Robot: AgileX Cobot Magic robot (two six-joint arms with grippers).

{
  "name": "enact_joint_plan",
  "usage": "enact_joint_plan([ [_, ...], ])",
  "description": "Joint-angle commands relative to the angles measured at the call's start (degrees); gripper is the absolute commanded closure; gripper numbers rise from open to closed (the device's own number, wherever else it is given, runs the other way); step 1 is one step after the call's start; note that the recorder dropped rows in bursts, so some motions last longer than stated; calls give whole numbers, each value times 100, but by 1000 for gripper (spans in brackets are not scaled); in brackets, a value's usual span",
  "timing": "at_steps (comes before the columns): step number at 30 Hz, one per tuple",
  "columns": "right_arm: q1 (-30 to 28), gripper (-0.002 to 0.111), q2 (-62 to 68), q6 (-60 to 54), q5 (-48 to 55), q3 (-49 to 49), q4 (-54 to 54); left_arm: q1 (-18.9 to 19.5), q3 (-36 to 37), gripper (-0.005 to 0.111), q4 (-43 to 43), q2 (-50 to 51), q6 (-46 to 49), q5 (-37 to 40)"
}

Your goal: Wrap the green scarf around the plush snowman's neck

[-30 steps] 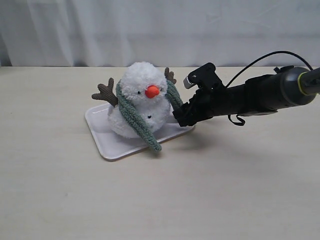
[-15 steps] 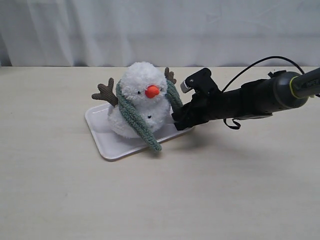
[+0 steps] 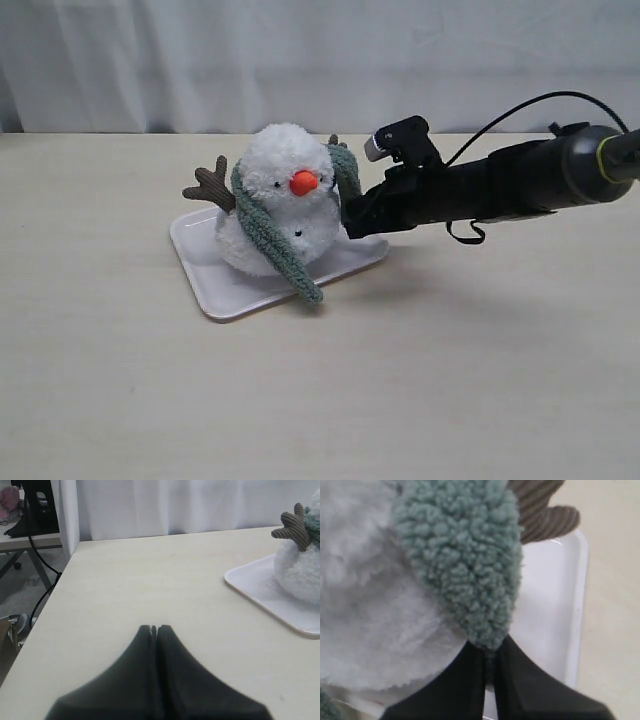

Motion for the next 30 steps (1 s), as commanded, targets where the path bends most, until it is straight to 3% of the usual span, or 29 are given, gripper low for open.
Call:
enact_joint_plan([
  [1, 4, 104, -282, 1295, 169, -10, -1159, 0, 18, 107, 4, -20, -20, -58],
  [8, 4, 104, -369, 2542, 1014, -10, -2559, 0, 18, 107, 4, -20, -20, -58],
  [17, 4, 104, -369, 3223, 1757, -10, -2885, 0, 18, 107, 4, -20, -20, -58],
  [30, 4, 104, -369, 3463, 1584, 332, -2882, 0, 18, 107, 4, -20, -20, -58],
])
